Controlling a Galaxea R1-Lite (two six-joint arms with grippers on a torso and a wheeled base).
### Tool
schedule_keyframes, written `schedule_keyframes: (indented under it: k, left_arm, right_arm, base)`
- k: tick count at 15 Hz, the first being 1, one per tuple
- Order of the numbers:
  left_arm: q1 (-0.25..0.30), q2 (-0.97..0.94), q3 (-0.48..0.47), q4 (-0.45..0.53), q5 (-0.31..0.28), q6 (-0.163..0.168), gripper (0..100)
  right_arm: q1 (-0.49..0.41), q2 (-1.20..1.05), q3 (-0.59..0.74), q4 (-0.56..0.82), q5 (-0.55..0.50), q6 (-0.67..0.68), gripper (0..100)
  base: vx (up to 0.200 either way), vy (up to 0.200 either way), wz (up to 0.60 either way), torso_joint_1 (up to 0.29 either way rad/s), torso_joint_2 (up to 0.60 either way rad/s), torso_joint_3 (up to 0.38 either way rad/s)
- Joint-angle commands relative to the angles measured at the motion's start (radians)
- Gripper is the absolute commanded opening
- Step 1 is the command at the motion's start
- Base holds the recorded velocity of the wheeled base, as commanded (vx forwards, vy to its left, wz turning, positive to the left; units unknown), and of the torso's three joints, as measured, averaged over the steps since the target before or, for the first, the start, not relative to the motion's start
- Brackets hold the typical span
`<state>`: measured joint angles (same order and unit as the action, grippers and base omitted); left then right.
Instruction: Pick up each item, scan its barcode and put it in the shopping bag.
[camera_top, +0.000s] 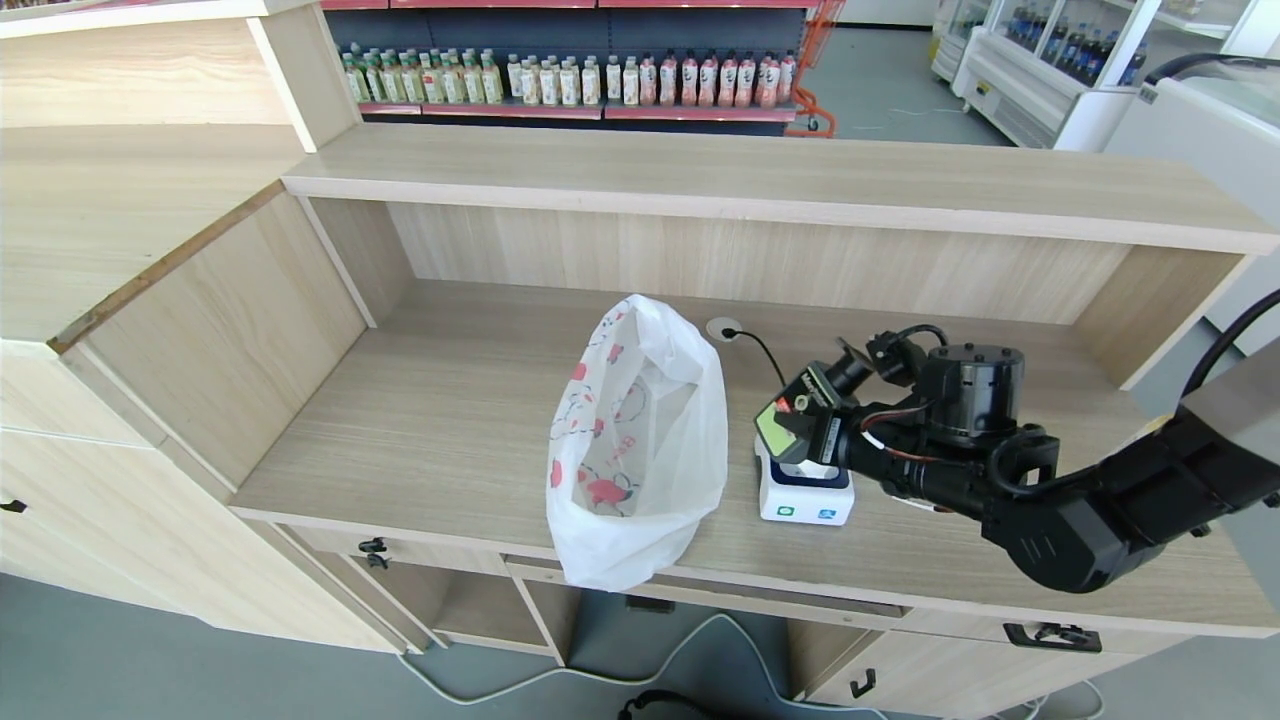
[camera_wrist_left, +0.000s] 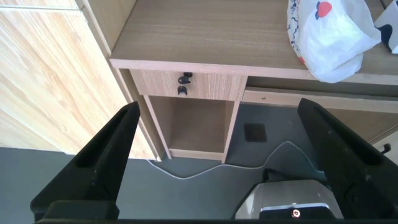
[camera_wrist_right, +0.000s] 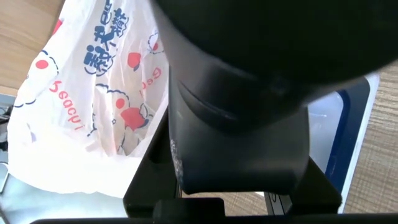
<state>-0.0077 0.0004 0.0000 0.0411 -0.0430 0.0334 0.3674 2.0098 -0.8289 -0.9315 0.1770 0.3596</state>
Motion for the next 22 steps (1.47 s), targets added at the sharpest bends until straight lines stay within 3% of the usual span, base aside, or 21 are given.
schedule_keyframes:
  k: [1, 14, 16, 18, 22]
  left_arm:
    - [0.000, 0.000, 0.000, 0.000, 0.000, 0.000, 100]
    - [0.002, 0.000, 0.000, 0.000, 0.000, 0.002, 100]
    - [0.000, 0.000, 0.000, 0.000, 0.000, 0.002, 100]
    - [0.000, 0.000, 0.000, 0.000, 0.000, 0.000, 100]
    - [0.000, 0.000, 0.000, 0.000, 0.000, -0.001, 100]
  right_arm:
    - [0.001, -0.003, -0.001, -0.001, -0.001, -0.001, 0]
    - [-0.004, -0.049, -0.013, -0.015, -0.002, -0.022, 0]
    - [-0.015, -0.144, 0.005, -0.050, -0.002, -0.165, 0]
    - [0.013, -0.304, 0.113, -0.061, -0.002, -0.306, 0]
    - [0.056, -0.388, 0.221, -0.063, -0.001, -0.409, 0]
  base:
    - [0.000, 0.000, 0.00, 0.000, 0.00, 0.000]
    - [0.000, 0.000, 0.00, 0.000, 0.00, 0.000]
    - [0.000, 0.000, 0.00, 0.000, 0.00, 0.000]
    - [0.000, 0.000, 0.00, 0.000, 0.00, 0.000]
    - [0.050, 0.050, 0.00, 0.001, 0.00, 0.002]
